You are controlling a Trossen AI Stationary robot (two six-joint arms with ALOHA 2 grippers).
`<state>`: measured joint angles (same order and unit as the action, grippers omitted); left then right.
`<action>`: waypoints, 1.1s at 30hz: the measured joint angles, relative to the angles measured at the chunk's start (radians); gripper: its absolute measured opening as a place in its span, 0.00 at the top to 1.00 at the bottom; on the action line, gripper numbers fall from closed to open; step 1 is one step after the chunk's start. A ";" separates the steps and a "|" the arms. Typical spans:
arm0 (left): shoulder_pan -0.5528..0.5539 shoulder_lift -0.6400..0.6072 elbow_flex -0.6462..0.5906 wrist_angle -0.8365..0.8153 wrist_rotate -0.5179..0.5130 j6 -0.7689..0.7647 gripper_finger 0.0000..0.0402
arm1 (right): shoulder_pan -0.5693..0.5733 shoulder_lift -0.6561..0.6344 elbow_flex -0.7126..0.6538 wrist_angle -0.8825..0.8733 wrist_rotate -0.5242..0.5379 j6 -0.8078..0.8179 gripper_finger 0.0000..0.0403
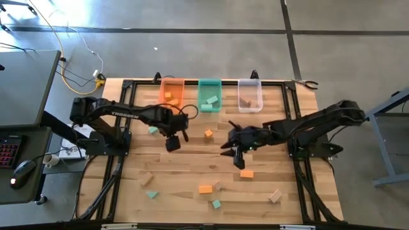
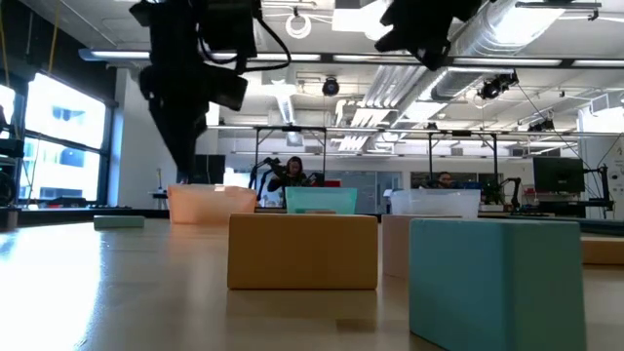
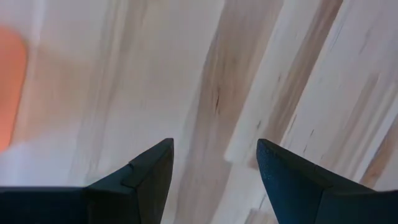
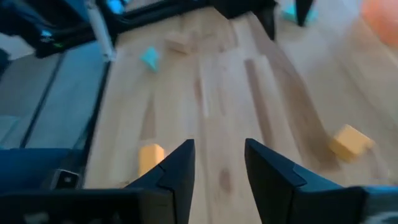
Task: Sort & place blocks by color
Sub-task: Put the blue block into the blue bin
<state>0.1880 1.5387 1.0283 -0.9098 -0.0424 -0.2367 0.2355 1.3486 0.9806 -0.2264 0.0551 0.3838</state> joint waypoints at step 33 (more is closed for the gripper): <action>-0.354 0.000 0.000 -0.006 -0.062 -0.452 0.46 | 0.348 0.431 0.000 0.530 -0.064 -0.295 0.51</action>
<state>-0.1656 1.5387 1.0279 -0.9154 -0.1045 -0.6887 0.5837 1.7800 0.9806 0.3033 -0.0089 0.0883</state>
